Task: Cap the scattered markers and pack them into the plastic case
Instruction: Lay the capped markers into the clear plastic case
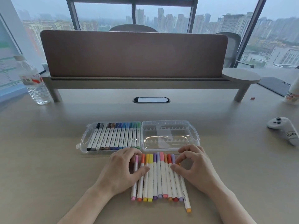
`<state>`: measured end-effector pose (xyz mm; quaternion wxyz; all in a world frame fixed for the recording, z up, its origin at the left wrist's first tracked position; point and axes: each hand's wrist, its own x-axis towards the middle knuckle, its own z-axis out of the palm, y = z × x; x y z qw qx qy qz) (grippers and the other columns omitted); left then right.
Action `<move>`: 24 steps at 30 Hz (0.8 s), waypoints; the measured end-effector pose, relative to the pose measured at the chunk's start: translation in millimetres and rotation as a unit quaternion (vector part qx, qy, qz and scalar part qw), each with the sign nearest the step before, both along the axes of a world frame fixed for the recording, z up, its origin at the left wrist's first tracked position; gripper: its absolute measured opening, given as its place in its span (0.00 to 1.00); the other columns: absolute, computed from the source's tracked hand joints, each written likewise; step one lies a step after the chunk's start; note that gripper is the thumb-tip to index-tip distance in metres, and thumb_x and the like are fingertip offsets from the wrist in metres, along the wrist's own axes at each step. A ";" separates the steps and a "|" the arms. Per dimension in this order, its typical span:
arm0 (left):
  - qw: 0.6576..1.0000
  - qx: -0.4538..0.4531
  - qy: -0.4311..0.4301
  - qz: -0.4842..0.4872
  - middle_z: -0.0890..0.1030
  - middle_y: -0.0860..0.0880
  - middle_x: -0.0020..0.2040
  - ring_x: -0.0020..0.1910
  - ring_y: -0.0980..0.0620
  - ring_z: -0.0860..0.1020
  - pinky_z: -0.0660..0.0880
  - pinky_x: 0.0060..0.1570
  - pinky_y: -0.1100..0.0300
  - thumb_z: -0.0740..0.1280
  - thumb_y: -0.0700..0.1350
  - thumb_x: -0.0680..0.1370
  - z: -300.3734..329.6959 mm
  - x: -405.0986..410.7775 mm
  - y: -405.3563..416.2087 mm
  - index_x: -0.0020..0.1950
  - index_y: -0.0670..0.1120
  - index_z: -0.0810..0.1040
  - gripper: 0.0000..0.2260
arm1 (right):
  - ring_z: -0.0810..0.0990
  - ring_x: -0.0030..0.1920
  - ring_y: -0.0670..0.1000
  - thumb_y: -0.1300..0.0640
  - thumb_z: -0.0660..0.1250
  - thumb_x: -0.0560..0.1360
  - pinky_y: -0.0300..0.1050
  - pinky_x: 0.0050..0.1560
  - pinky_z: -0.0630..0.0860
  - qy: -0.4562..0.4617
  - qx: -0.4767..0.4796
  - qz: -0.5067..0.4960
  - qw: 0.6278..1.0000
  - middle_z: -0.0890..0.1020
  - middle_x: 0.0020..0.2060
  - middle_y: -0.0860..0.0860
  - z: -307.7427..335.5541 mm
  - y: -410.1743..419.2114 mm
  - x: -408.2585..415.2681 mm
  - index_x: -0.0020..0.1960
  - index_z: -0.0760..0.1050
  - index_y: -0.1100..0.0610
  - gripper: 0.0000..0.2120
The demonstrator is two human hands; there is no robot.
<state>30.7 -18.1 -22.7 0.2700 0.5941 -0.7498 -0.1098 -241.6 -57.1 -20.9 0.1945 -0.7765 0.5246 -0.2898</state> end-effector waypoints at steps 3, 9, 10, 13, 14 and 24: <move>1.000 0.013 -0.005 0.001 0.73 0.66 0.49 0.48 0.67 0.72 0.71 0.52 0.68 0.60 0.78 0.68 -3.5 -0.5 -0.2 0.60 0.61 0.71 0.29 | 0.67 0.62 0.36 0.41 0.77 0.66 0.25 0.54 0.62 0.003 0.005 0.003 1.000 0.75 0.52 0.34 -0.3 0.5 1.1 0.38 0.79 0.42 0.09; 1.000 0.024 -0.007 0.007 0.74 0.64 0.51 0.51 0.66 0.73 0.74 0.56 0.64 0.62 0.76 0.68 -5.7 -0.8 -2.6 0.61 0.61 0.72 0.28 | 0.67 0.62 0.36 0.40 0.77 0.66 0.26 0.54 0.63 0.002 0.007 0.005 1.000 0.75 0.52 0.34 0.7 -0.6 -0.4 0.38 0.79 0.42 0.09; 1.000 0.026 -0.010 0.006 0.74 0.64 0.52 0.51 0.66 0.73 0.74 0.56 0.63 0.62 0.75 0.69 -6.8 -0.6 -3.1 0.62 0.61 0.71 0.28 | 0.67 0.61 0.37 0.40 0.77 0.66 0.26 0.54 0.63 0.000 0.008 0.007 1.000 0.75 0.52 0.34 0.4 -0.7 -0.8 0.38 0.79 0.42 0.09; 1.000 0.023 -0.016 0.002 0.73 0.64 0.52 0.51 0.67 0.72 0.74 0.56 0.63 0.62 0.74 0.70 -6.6 -2.0 -2.6 0.62 0.61 0.71 0.26 | 0.68 0.61 0.37 0.40 0.78 0.65 0.27 0.54 0.63 -0.002 0.010 0.009 1.000 0.75 0.52 0.34 0.4 -1.8 -1.6 0.37 0.78 0.42 0.10; 1.000 0.021 -0.016 0.003 0.73 0.64 0.52 0.51 0.67 0.72 0.74 0.56 0.64 0.62 0.74 0.70 -6.1 -2.8 -1.9 0.61 0.61 0.71 0.26 | 0.68 0.61 0.37 0.41 0.78 0.65 0.26 0.54 0.63 -0.003 0.011 0.009 1.000 0.76 0.51 0.34 0.4 -1.9 -1.6 0.36 0.78 0.42 0.10; 0.998 0.041 -0.032 0.035 0.71 0.62 0.54 0.52 0.64 0.71 0.71 0.59 0.63 0.60 0.80 0.65 -10.8 -11.2 -4.3 0.63 0.62 0.67 0.33 | 0.67 0.62 0.36 0.42 0.79 0.65 0.27 0.54 0.63 -0.006 0.016 0.007 1.000 0.76 0.51 0.34 0.5 -1.6 -0.6 0.36 0.79 0.42 0.10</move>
